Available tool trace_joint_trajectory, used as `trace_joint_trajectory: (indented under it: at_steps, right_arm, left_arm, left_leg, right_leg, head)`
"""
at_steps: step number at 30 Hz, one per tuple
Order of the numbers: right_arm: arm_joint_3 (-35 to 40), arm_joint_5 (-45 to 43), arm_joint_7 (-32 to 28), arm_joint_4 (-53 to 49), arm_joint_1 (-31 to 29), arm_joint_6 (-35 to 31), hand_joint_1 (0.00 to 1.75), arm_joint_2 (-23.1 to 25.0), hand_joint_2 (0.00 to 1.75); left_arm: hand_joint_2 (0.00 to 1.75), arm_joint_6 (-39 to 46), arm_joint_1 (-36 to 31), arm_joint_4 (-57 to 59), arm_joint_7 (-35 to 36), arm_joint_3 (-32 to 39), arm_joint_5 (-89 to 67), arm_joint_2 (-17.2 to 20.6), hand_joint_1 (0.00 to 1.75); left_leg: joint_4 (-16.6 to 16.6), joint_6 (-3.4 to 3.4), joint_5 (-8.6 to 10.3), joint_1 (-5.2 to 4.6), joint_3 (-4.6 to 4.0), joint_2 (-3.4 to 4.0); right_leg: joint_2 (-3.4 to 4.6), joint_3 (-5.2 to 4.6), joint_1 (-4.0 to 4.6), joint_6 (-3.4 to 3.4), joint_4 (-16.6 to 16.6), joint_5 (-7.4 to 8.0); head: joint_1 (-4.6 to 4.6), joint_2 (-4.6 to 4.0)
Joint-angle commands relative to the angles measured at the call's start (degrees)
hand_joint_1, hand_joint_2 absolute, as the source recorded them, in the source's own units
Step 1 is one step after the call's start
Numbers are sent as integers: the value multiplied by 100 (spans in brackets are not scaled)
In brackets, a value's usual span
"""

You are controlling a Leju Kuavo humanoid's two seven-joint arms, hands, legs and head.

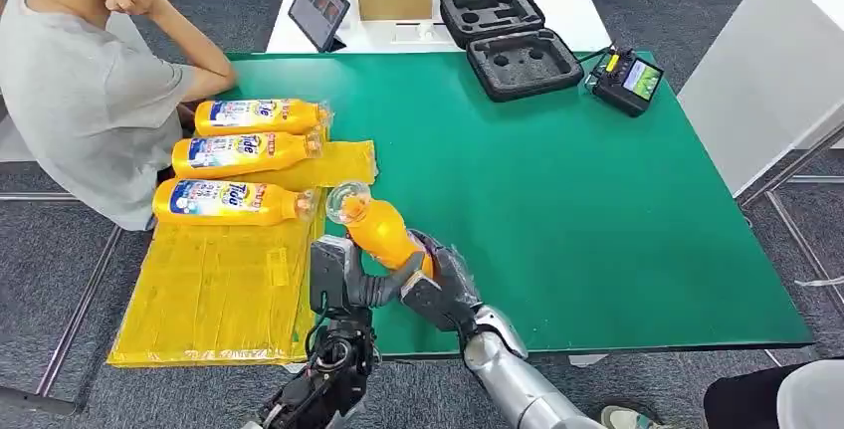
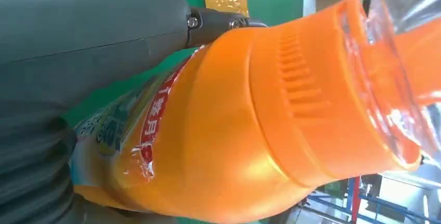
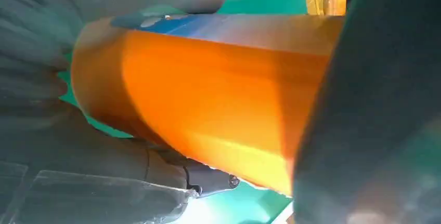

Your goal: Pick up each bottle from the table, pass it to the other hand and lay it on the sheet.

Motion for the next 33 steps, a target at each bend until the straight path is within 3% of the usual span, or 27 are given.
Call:
trace_joint_trajectory:
  at_steps: [1, 4, 5, 6, 7, 33]
  right_arm:
    - [370, -40, 9, -34, -2, -48, 175, 5, 175]
    - [367, -99, -42, 10, -29, -57, 175, -4, 175]
    - [374, -97, -54, 11, -33, -75, 175, -6, 175]
    - [378, -104, -61, 10, -45, -65, 175, -5, 175]
    - [394, -85, -74, 1, -56, -93, 175, -12, 175]
    - [438, -43, -72, 27, -79, -232, 175, -9, 175]
  left_arm:
    - [175, -198, -157, 252, 26, 358, 94, -75, 0]
    - [175, -380, -219, 428, 26, 266, 249, -74, 0]
    - [175, -429, -240, 489, 26, 238, 294, -73, 66]
    - [175, -474, -254, 525, 26, 204, 311, -71, 159]
    - [175, -520, -273, 559, 26, 162, 309, -69, 175]
    - [175, -767, -317, 696, 108, 29, 664, -75, 175]
  left_leg:
    - [0, -9, -6, 5, 11, 0]
    - [-1, -10, -5, 5, 12, -5]
    - [-2, -10, -5, 4, 12, -3]
    - [-2, -12, -7, 6, 18, -5]
    - [0, -12, -7, 7, 15, -3]
    - [-1, -8, -4, 2, 8, -3]
  right_leg:
    - [5, 11, 5, -7, -2, -4]
    - [0, 12, 5, -8, -3, -5]
    - [1, 12, 4, -7, -3, -4]
    - [1, 18, 5, -10, -3, -7]
    - [3, 15, 7, -9, -3, -5]
    - [1, 7, 2, -6, -1, -4]
  head:
    - [0, 0]
    - [0, 0]
    - [-2, 0]
    - [0, 0]
    - [-2, 0]
    - [0, 0]
